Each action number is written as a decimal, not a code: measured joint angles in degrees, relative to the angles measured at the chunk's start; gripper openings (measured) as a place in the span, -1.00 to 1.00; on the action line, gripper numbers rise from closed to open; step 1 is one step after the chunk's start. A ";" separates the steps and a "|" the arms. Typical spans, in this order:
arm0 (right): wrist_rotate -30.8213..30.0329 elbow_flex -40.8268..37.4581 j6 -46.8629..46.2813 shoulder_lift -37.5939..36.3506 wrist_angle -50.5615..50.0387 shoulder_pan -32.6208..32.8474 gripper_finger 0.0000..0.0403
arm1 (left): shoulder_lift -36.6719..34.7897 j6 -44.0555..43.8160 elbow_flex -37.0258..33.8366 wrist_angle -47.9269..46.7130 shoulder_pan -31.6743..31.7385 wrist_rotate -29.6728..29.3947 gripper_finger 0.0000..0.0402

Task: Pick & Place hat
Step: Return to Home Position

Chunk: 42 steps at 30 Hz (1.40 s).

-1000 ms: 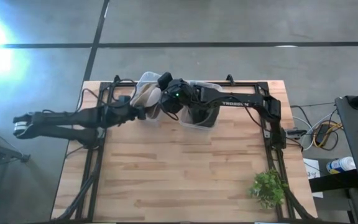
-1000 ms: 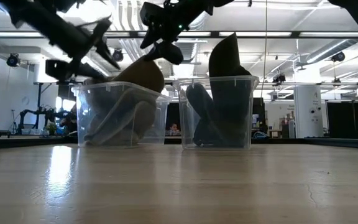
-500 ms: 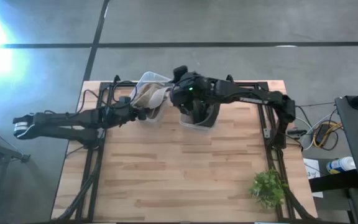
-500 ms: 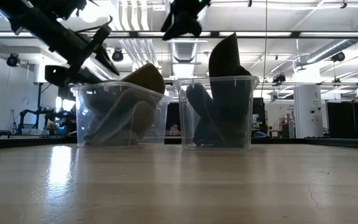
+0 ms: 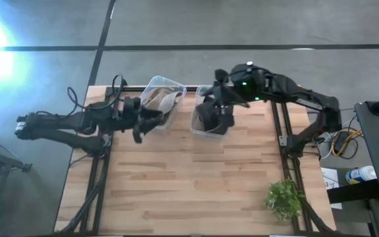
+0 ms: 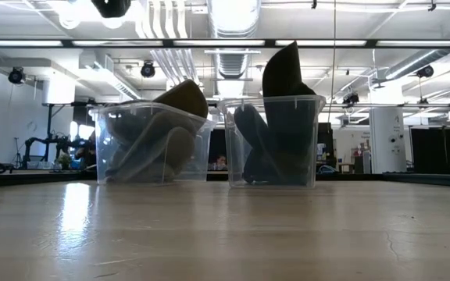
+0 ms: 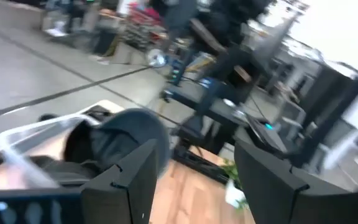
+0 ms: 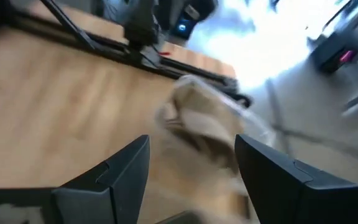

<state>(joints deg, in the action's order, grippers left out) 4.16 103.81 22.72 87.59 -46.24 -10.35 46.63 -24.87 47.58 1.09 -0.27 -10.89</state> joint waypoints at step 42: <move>-19.59 -85.42 -45.31 -55.45 60.76 20.98 0.16 | -16.85 -9.69 -22.81 13.90 -8.74 17.89 0.03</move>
<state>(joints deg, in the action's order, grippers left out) -15.42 18.39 -22.59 32.14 14.52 10.63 29.78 -34.56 24.77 14.99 -9.02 6.99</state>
